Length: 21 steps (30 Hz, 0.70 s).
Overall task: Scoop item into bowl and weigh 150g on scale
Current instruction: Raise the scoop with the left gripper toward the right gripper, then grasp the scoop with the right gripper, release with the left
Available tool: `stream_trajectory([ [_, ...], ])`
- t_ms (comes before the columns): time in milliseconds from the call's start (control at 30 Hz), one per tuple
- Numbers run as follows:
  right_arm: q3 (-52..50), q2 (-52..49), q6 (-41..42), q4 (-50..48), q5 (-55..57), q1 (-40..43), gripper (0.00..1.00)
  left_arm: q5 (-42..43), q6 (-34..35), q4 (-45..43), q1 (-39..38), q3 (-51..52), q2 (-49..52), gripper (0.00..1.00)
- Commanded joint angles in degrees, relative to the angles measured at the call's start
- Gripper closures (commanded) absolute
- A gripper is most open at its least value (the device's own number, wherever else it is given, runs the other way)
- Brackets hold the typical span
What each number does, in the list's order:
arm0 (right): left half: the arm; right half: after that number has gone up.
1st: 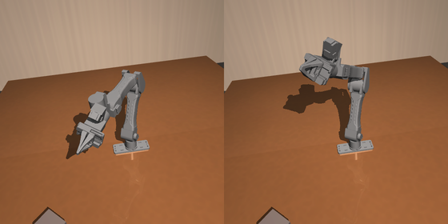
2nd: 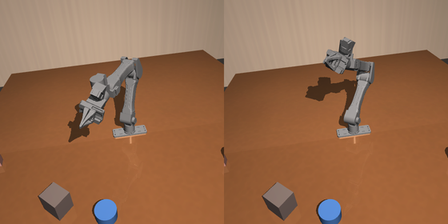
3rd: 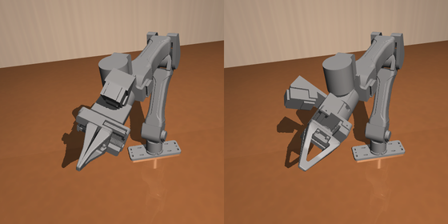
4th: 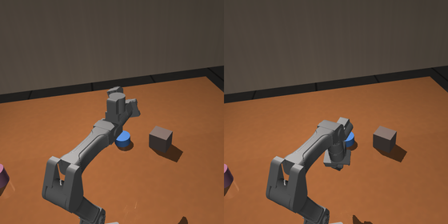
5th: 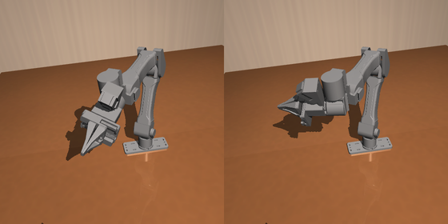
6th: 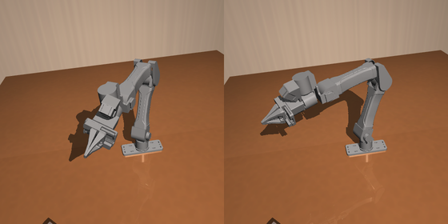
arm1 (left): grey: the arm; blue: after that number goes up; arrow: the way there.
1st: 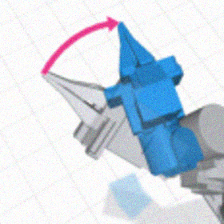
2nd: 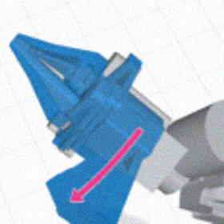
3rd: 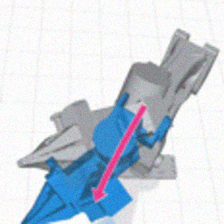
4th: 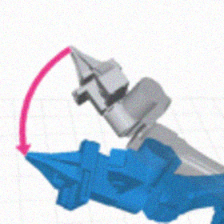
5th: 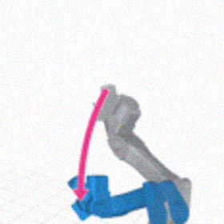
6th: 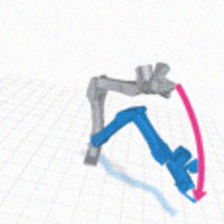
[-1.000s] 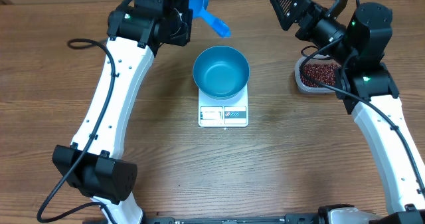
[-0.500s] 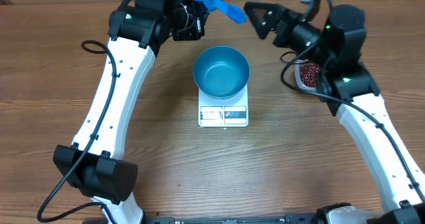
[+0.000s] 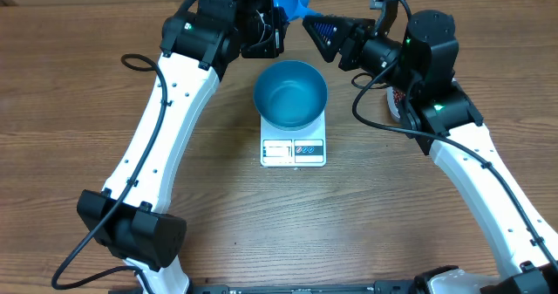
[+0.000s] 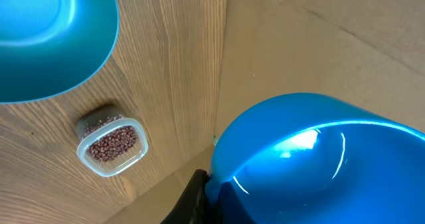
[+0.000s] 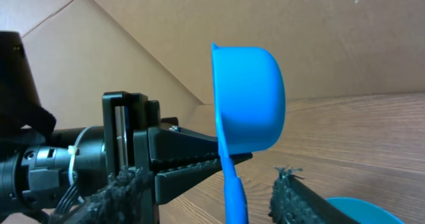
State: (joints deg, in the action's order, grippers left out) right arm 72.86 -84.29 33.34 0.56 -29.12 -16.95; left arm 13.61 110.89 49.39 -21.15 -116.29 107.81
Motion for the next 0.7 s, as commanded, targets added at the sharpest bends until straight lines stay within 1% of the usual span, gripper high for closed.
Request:
stream_trajectory([
  [0,1.7,-0.9,-0.8,-0.4,0.8,-0.1,0.41,-1.6,-0.3,0.0,-0.6,-1.3,0.1,0.96],
  [33,1.7,-1.0,-0.8,-0.5,0.8,-0.1,0.43,-1.6,-0.4,0.0,-0.7,-1.3,0.1,0.96],
  [100,1.7,-1.3,-0.8,-0.5,0.8,-0.1,0.52,-1.9,-0.6,0.0,-1.0,-1.3,0.1,0.96],
  [167,1.7,-1.4,-0.8,-0.5,0.8,-0.1,0.57,-2.1,-0.8,0.0,-1.4,-1.3,0.1,0.96],
  [300,1.7,-1.4,-0.8,-0.5,0.8,-0.1,0.62,-2.2,-0.8,0.0,-1.9,-1.3,0.1,0.96],
  [433,1.7,-1.4,-0.8,-0.5,0.8,-0.1,0.63,-2.2,-0.8,0.0,-2.4,-1.3,0.1,0.96],
  [533,1.7,-1.4,-0.8,-0.5,0.8,-0.1,0.67,-2.2,-1.1,0.0,-2.7,-1.3,0.1,0.96],
  [667,1.7,-1.4,-0.8,-0.5,0.8,-0.1,0.69,-2.2,-1.2,0.1,-2.9,-1.3,0.1,0.96],
])
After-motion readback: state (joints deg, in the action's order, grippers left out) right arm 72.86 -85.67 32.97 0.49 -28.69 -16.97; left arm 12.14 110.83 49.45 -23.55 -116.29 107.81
